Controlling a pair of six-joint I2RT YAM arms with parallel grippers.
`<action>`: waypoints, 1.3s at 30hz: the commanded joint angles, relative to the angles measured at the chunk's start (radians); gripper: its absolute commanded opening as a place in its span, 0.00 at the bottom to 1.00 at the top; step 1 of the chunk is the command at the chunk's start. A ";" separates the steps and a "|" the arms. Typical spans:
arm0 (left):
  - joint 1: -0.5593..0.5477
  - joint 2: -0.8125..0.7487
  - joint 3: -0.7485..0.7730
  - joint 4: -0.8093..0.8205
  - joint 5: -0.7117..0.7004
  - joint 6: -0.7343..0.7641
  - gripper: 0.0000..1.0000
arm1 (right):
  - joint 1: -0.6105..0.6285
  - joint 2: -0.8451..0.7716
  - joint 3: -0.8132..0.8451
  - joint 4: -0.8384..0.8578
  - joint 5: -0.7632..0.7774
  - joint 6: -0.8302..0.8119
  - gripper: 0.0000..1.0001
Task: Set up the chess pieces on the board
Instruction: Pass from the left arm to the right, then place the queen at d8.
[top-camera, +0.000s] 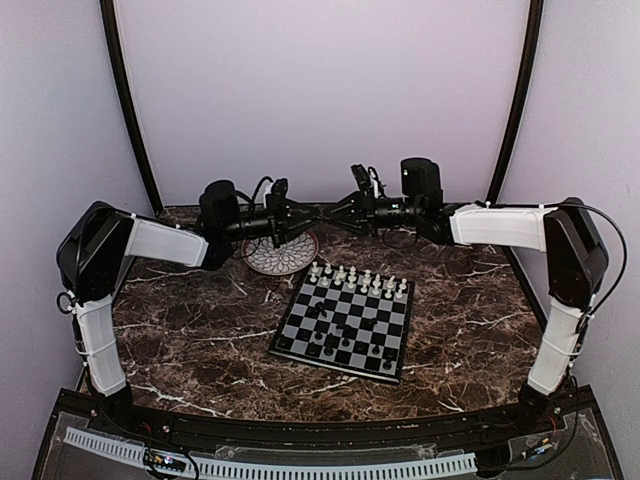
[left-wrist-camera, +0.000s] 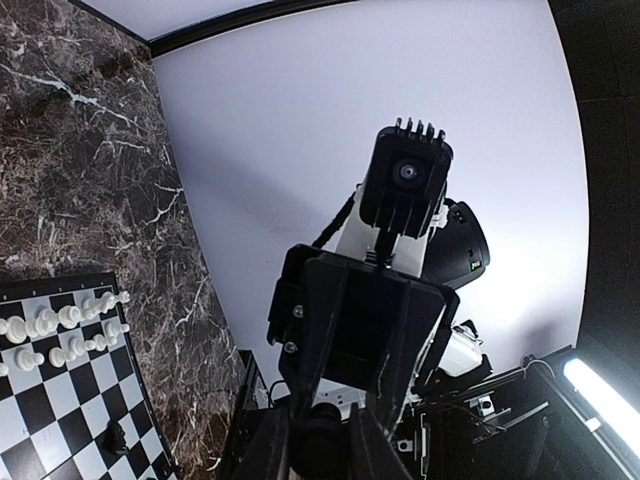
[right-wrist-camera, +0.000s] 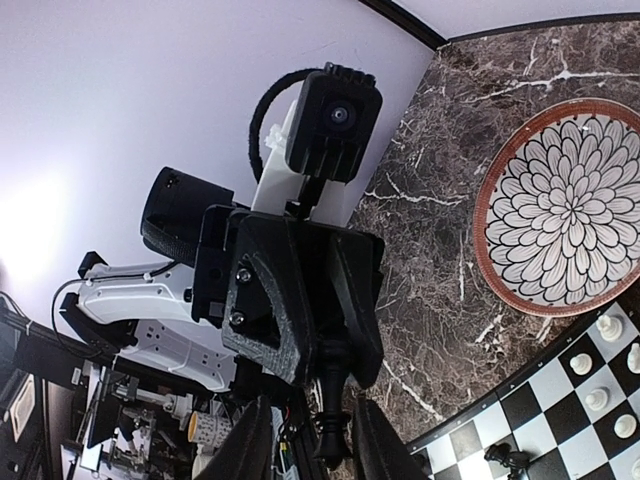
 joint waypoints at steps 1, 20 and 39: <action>-0.009 -0.004 0.034 0.025 0.019 0.003 0.12 | 0.007 -0.009 -0.004 0.078 -0.011 0.015 0.25; -0.022 -0.003 0.037 0.005 0.002 0.012 0.13 | 0.013 -0.039 0.000 -0.067 0.035 -0.075 0.05; -0.008 -0.404 -0.086 -0.983 -0.432 0.717 0.44 | 0.337 -0.018 0.337 -1.409 0.649 -0.704 0.00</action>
